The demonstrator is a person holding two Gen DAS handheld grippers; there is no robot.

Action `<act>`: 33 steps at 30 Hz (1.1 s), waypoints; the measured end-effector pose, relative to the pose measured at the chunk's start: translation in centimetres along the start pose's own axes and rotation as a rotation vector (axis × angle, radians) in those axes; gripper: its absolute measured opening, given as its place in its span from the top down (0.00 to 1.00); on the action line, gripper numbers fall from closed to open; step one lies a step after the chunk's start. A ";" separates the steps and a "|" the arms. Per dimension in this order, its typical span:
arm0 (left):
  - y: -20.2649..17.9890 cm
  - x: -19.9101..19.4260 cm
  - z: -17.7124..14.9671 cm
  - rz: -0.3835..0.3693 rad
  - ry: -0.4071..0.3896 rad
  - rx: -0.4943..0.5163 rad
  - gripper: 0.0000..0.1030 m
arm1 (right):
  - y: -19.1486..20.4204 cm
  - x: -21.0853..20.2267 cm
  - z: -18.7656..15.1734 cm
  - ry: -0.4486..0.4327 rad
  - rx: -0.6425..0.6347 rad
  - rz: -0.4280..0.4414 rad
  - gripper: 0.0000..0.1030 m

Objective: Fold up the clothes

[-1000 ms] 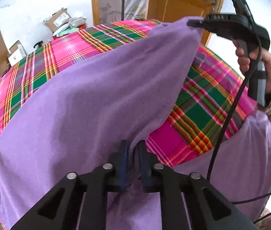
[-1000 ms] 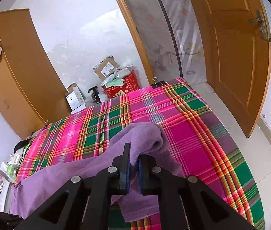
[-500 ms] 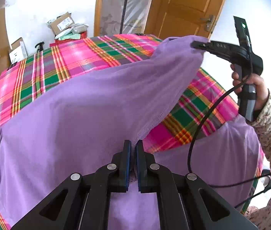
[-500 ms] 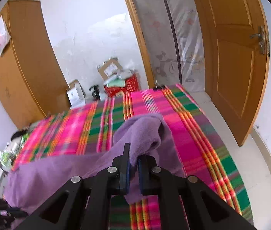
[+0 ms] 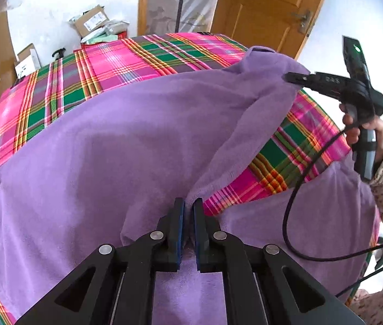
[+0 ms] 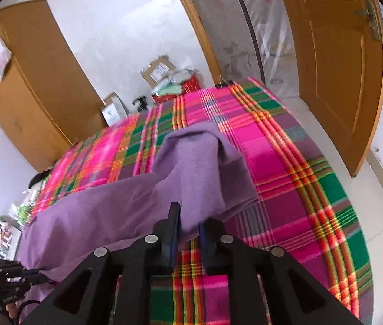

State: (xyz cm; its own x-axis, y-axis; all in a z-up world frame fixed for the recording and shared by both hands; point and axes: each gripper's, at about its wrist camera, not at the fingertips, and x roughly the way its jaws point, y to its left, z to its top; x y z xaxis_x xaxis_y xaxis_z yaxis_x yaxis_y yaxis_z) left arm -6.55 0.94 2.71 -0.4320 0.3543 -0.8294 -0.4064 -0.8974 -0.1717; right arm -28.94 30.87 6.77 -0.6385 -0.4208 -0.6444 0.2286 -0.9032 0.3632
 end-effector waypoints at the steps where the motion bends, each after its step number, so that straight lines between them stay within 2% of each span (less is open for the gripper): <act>1: 0.0 -0.2 0.1 -0.006 -0.006 -0.003 0.93 | -0.2 -0.4 0.0 -0.010 0.003 0.008 0.86; 8: -1.8 -1.5 1.0 -0.068 -0.064 0.045 0.88 | -1.5 -2.4 0.2 -0.053 0.048 0.024 0.86; 12: -3.2 -0.1 2.2 -0.104 -0.054 0.071 0.82 | -1.9 -3.1 0.4 -0.072 0.063 0.023 0.86; 15: -4.2 0.9 3.1 -0.131 -0.046 0.089 0.82 | -2.2 -3.3 0.8 -0.082 0.081 0.029 0.85; 22: -6.8 4.0 5.2 -0.197 -0.015 0.127 0.78 | -1.7 -2.3 1.5 -0.058 0.057 0.034 0.71; 25: -7.7 5.5 5.9 -0.224 0.004 0.127 0.78 | -1.4 -1.2 1.8 -0.034 0.054 0.045 0.72; 27: -7.7 5.9 6.1 -0.232 0.010 0.105 0.78 | -0.9 -0.7 1.9 -0.029 0.044 0.068 0.77; 29: -7.3 5.8 6.3 -0.225 0.001 0.078 0.78 | -0.3 -0.5 2.0 -0.040 0.027 0.093 0.83; 33: -6.5 5.7 6.4 -0.203 -0.014 0.056 0.78 | 1.3 0.1 2.1 -0.037 -0.016 0.150 0.86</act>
